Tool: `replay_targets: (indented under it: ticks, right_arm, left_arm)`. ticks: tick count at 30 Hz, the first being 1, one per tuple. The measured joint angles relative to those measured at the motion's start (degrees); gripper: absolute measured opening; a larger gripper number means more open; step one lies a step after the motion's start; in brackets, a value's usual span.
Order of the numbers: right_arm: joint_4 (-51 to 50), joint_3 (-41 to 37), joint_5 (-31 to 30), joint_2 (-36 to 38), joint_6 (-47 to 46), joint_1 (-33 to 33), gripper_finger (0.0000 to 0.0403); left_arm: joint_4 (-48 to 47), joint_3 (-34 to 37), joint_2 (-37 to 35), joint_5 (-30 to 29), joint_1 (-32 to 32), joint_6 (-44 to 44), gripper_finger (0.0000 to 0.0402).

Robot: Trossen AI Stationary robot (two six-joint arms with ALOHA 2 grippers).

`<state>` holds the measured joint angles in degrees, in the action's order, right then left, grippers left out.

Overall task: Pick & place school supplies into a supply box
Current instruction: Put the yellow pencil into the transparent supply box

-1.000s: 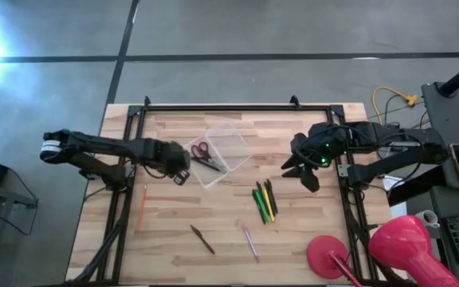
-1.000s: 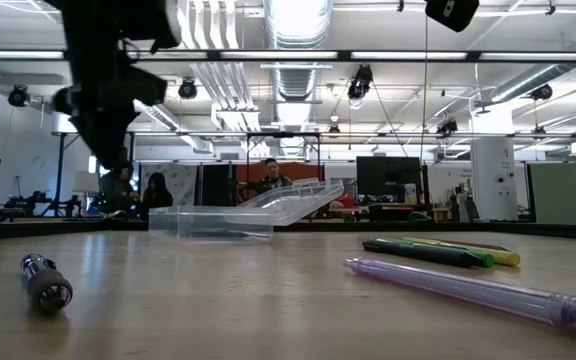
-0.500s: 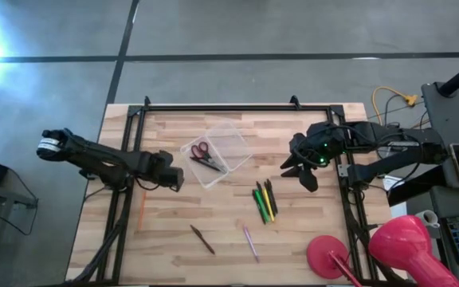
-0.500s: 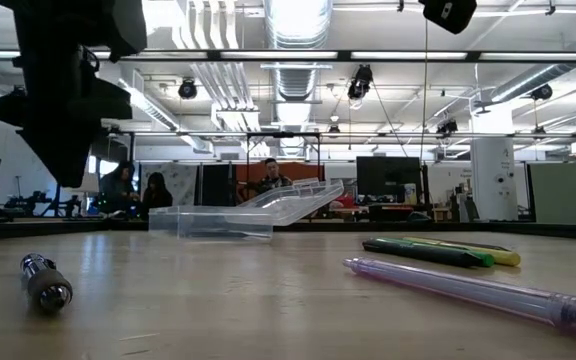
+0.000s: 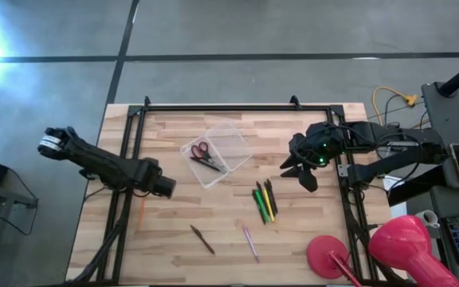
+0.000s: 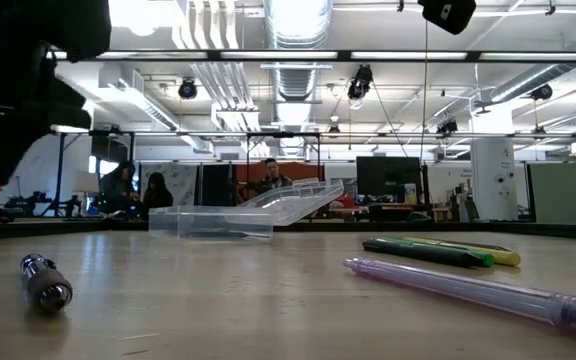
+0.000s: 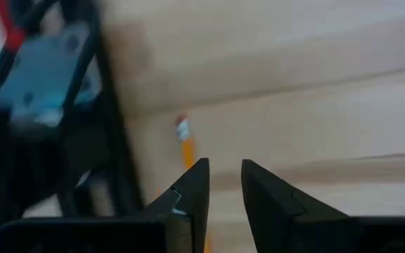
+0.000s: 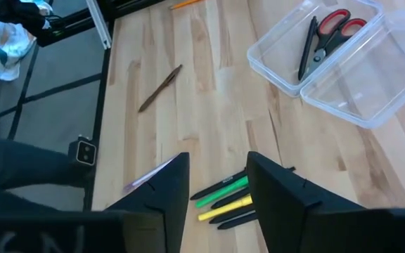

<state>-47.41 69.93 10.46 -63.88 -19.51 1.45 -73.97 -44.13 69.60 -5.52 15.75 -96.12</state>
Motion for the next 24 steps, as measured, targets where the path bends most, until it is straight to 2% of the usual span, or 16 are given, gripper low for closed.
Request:
replay_targets:
  ticks: [11,20,24]
  right_arm:
    - [0.0,0.0,0.0,0.0,0.0,0.0,0.0126]
    - [0.0,0.0,0.0,0.0,0.0,0.0,0.0134]
    - [0.0,0.0,0.0,0.0,0.0,0.0,0.0133]
  left_arm:
    - [0.6,1.6,8.7,10.3,0.0,-6.5,0.0068]
    - [13.0,5.8,15.2,11.4,0.1,-9.5,0.0068]
    - [13.6,6.7,14.8,13.2,0.1,-10.5,0.0068]
